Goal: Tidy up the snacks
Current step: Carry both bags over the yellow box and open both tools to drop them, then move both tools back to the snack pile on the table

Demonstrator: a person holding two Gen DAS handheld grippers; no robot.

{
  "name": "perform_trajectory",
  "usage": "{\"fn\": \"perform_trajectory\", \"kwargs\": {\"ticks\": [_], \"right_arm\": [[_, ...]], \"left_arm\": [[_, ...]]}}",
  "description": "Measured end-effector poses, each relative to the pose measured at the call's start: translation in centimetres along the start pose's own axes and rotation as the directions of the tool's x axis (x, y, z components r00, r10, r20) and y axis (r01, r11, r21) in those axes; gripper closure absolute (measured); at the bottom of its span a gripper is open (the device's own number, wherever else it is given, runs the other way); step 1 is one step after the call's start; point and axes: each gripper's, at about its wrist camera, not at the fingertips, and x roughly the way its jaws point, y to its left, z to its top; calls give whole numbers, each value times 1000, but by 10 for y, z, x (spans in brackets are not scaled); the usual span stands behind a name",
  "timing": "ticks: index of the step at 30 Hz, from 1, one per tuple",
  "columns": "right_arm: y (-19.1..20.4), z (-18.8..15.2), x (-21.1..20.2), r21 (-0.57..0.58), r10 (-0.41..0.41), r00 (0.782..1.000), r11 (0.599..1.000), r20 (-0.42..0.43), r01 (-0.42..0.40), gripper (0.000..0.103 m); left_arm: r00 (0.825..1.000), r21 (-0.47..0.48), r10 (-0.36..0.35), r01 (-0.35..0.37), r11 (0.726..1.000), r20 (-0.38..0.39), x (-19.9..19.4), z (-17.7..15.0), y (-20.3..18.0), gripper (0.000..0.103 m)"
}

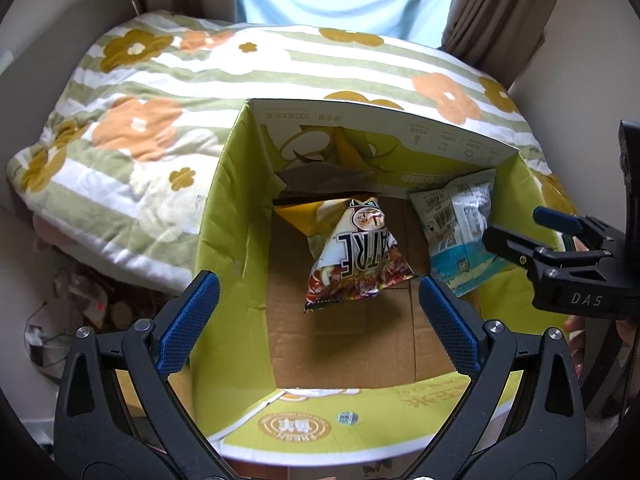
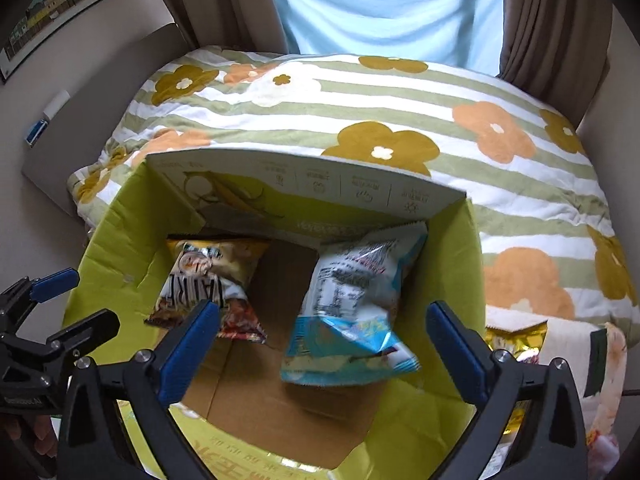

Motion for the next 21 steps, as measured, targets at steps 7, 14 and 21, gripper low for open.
{"fn": "perform_trajectory", "kwargs": {"ticks": [7, 14, 21], "right_arm": [[8, -11, -18, 1, 7, 1000, 1000, 3, -7, 1], [13, -20, -49, 6, -19, 998, 1000, 52, 18, 1], [14, -38, -89, -9, -77, 990, 997, 121, 78, 1]], "left_arm": [[999, 4, 10, -11, 1000, 43, -22, -8, 0, 4], [995, 22, -17, 15, 1000, 99, -46, -14, -7, 4], [989, 43, -59, 53, 998, 136, -68, -27, -30, 4]]}}
